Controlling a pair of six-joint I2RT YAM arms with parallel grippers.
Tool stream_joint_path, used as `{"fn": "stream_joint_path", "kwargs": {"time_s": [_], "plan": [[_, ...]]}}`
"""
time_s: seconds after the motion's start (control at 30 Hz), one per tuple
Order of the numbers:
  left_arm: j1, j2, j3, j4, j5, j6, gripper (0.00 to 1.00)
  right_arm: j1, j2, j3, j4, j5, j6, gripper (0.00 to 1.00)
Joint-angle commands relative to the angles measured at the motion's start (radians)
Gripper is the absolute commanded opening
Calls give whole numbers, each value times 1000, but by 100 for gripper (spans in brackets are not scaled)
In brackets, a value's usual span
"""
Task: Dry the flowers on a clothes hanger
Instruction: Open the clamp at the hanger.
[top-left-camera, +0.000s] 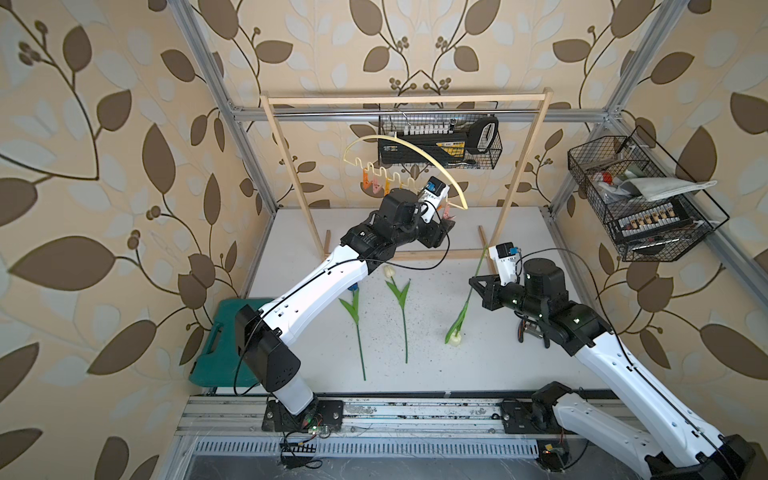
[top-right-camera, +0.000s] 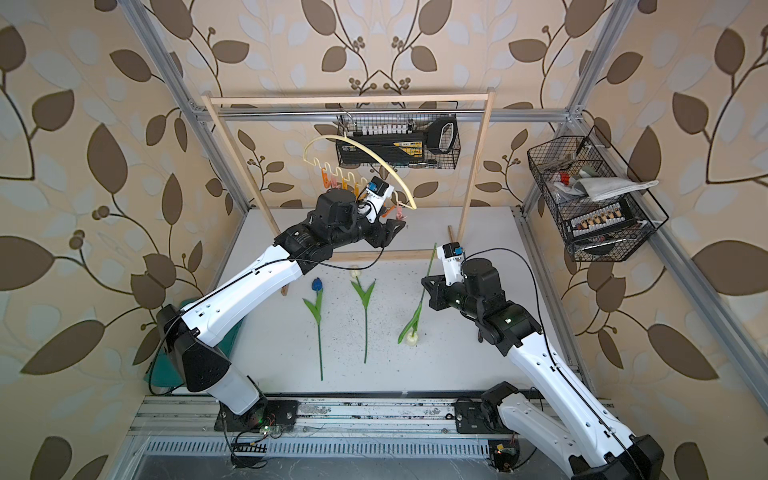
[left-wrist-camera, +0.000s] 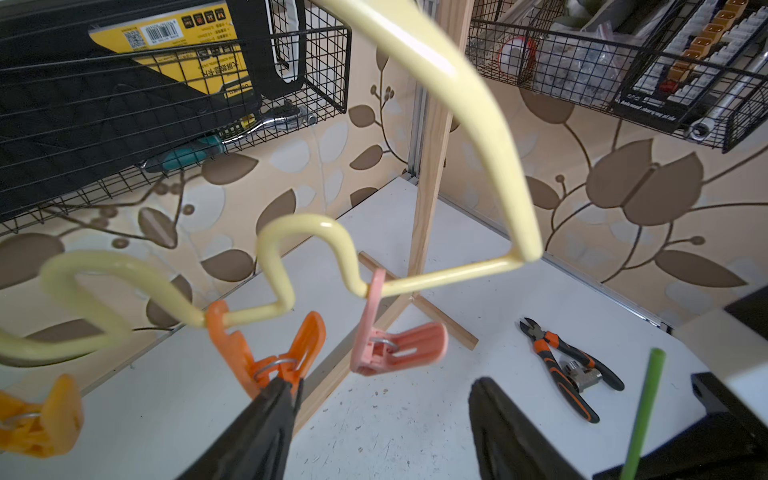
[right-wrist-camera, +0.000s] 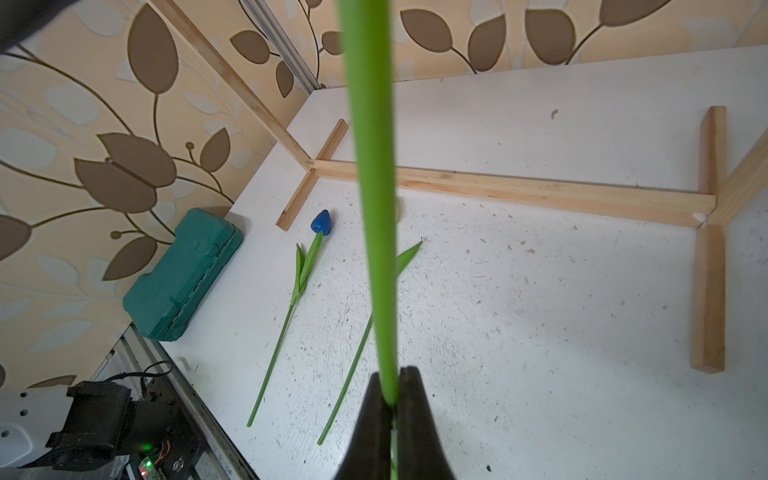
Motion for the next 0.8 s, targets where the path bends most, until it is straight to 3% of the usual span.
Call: {"fn": "stream_joint_path", "kwargs": {"time_s": [0.0, 0.77], "plan": [[3, -22, 32, 33, 38, -7, 70, -2, -3, 33, -4, -19, -10, 5], [2, 31, 94, 18, 53, 8, 70, -5, 14, 36, -2, -40, -12, 5]]}}
